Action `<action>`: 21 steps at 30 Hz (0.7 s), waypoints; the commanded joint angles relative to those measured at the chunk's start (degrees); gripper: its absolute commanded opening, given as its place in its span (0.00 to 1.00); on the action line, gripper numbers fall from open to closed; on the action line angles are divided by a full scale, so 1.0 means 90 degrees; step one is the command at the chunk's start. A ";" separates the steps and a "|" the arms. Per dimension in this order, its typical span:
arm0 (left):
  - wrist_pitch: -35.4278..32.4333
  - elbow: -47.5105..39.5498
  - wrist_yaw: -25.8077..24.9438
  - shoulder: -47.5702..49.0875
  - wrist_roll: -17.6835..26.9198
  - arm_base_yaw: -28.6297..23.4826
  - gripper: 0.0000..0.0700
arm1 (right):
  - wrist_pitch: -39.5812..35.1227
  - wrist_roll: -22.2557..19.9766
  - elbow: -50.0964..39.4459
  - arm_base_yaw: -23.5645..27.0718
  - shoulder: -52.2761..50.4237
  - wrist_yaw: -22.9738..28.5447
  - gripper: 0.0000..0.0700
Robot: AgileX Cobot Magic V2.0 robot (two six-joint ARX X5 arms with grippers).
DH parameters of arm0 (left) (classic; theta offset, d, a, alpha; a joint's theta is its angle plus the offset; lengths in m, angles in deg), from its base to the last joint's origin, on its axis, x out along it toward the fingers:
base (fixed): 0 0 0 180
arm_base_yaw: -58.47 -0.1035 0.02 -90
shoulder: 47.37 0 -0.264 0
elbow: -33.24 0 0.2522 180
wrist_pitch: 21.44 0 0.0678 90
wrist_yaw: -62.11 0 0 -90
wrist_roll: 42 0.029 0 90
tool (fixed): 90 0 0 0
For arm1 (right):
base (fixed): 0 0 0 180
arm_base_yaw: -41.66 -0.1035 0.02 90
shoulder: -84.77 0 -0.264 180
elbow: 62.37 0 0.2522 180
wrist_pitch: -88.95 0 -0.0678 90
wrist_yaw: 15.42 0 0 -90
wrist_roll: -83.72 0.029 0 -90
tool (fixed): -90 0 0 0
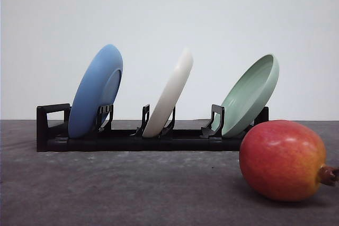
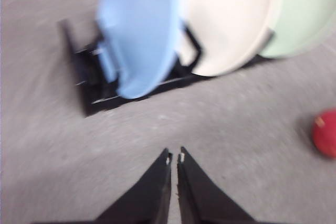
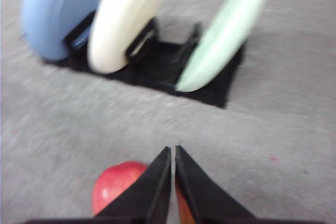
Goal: Place pomegranate in white plate
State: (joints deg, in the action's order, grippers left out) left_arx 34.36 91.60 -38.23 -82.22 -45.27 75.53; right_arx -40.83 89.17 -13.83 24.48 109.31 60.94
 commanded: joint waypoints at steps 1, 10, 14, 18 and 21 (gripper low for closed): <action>-0.0075 0.0125 -0.0003 -0.0094 0.0439 0.0153 0.00 | -0.0091 -0.0205 0.0090 -0.0094 0.0053 0.0020 0.01; -0.0176 0.0125 -0.0134 -0.0198 0.0477 0.0338 0.50 | -0.0096 -0.0196 0.0090 -0.0149 0.0048 0.0018 0.44; -0.0186 0.0125 -0.0444 -0.0204 0.0479 0.0418 0.50 | -0.0096 -0.0179 0.0090 -0.0149 0.0048 0.0018 0.44; -0.0409 0.0125 -0.0518 -0.0325 0.0481 0.0662 0.50 | -0.0096 -0.0158 0.0090 -0.0149 0.0048 0.0016 0.44; -0.0804 0.0125 -0.0514 -0.0536 0.0483 0.0947 0.50 | -0.0096 -0.0152 0.0090 -0.0149 0.0048 0.0016 0.44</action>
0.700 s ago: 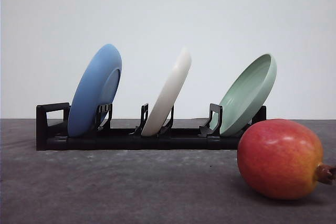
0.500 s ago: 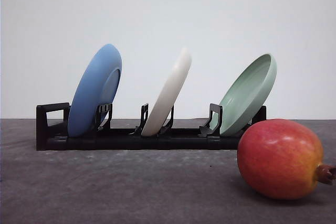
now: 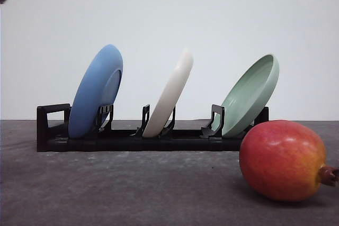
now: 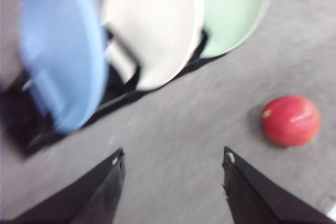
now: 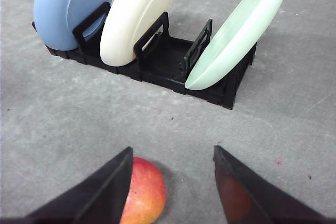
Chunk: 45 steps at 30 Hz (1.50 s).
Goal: Place pomegranate in white plate
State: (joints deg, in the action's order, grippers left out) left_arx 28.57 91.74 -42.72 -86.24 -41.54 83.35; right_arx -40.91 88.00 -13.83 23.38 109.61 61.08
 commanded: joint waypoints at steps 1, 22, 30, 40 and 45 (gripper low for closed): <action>-0.0310 0.0109 -0.0011 -0.0175 0.0069 0.0177 0.50 | -0.0087 -0.0021 0.0090 -0.0027 0.0015 0.0000 0.44; -0.4368 0.0137 0.1599 -0.3561 0.0391 0.2169 0.51 | -0.0085 -0.0024 0.0090 -0.0027 0.0015 0.0002 0.44; -0.5029 0.0752 0.2555 -0.4968 0.0394 0.2376 0.51 | -0.0085 -0.0028 0.0090 -0.0027 0.0015 0.0005 0.44; -0.5024 0.1794 0.2878 -0.6279 0.0372 0.2344 0.51 | -0.0085 -0.0027 0.0090 -0.0027 0.0015 0.0005 0.44; -0.5030 0.1983 0.3235 -0.6503 0.0339 0.2344 0.50 | -0.0084 -0.0027 0.0090 -0.0027 0.0015 0.0002 0.44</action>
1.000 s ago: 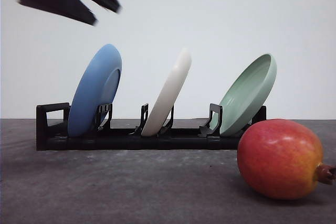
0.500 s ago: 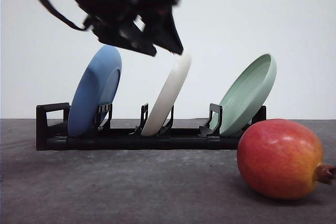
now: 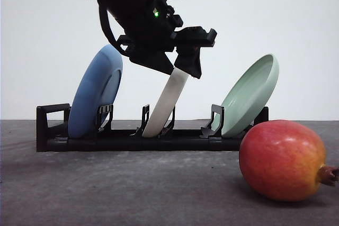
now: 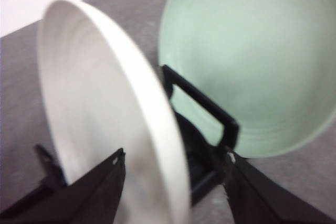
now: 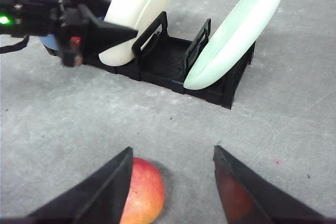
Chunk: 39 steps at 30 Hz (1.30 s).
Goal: Place pomegranate in white plate
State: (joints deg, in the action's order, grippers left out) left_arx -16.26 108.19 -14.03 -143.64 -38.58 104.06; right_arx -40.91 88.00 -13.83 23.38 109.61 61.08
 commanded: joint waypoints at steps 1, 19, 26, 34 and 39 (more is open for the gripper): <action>-0.0046 0.0159 0.0099 -0.0131 -0.0005 0.0043 0.50 | -0.0083 -0.0026 0.0090 -0.0027 0.0015 0.0002 0.44; 0.0006 0.0161 0.0172 -0.0129 -0.0020 0.0060 0.01 | -0.0083 -0.0022 0.0090 -0.0027 0.0015 0.0002 0.44; 0.0008 0.0161 0.0172 -0.0024 -0.0529 0.0060 0.01 | -0.0083 -0.0024 0.0090 -0.0027 0.0015 0.0005 0.44; 0.0003 0.0161 0.0149 0.0380 -0.0686 0.0062 0.01 | -0.0083 -0.0024 0.0090 -0.0027 0.0015 0.0004 0.44; 0.0006 0.0161 0.0086 0.0804 -0.0987 0.0061 0.01 | -0.0083 -0.0024 0.0090 -0.0027 0.0015 0.0002 0.44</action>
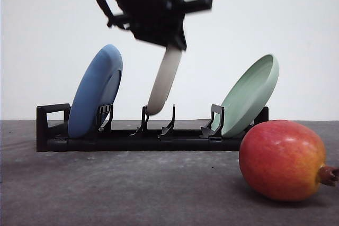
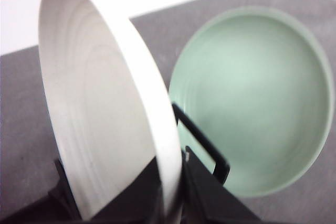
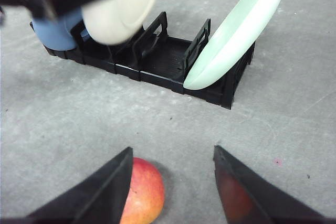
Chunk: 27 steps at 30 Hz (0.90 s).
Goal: Place pomegranate in white plate
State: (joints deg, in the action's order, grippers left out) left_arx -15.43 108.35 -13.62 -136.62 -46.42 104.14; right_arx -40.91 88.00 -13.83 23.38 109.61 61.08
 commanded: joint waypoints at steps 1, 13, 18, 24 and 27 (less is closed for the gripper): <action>-0.0086 0.0143 -0.0022 0.0122 -0.0189 0.0051 0.01 | -0.0083 -0.0024 0.0090 -0.0027 0.0015 0.0002 0.44; 0.0599 0.0140 -0.1444 0.1531 -0.0887 0.0081 0.01 | -0.0085 -0.0024 0.0090 -0.0027 0.0015 0.0002 0.44; 0.1248 -0.0016 -0.1897 0.2120 -0.0895 0.0192 0.01 | -0.0083 -0.0024 0.0090 -0.0027 0.0015 0.0002 0.44; 0.0715 -0.0973 -0.2122 0.3055 -0.0930 0.0377 0.01 | -0.0083 -0.0023 0.0090 -0.0027 0.0015 0.0002 0.44; 0.0264 -0.1609 -0.2207 0.3584 -0.1033 0.0437 0.01 | -0.0083 -0.0021 0.0090 -0.0027 0.0015 0.0002 0.44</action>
State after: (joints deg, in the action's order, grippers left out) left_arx -11.40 94.64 -33.03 -104.99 -55.07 107.35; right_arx -40.93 88.00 -13.83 23.38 109.61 61.08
